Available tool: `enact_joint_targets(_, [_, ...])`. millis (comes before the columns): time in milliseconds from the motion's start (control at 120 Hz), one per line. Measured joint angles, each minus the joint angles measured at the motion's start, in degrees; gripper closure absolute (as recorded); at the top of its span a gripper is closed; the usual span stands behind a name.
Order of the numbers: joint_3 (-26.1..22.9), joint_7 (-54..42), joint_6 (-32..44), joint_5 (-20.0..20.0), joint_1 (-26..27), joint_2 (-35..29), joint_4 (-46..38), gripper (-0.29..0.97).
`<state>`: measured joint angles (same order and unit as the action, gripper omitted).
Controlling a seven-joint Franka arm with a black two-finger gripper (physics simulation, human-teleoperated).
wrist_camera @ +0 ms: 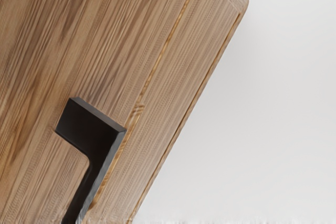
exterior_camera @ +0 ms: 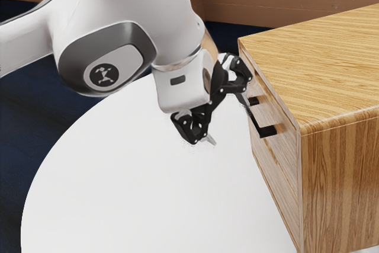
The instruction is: Pull the drawer handle with one arm to open the drawer
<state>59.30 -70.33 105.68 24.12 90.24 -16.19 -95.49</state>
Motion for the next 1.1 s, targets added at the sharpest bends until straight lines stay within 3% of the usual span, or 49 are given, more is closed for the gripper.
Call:
enact_joint_targets(283, [2.8, -2.9, 15.6, 1.3, -1.9, -0.3, -5.6, 0.02])
enact_joint_targets(517, [2.9, -4.4, 18.9, 1.4, -3.3, -0.5, -8.2, 0.02])
enact_joint_targets(733, [2.5, -5.4, 21.0, 1.4, -5.0, -5.3, -11.7, 0.02])
enact_joint_targets(1000, [4.1, -6.2, 31.0, 4.8, -2.8, -4.8, -12.7, 0.02])
enact_joint_targets(1100, [7.2, -6.4, 32.4, 5.4, -1.0, -5.1, -14.9, -0.19])
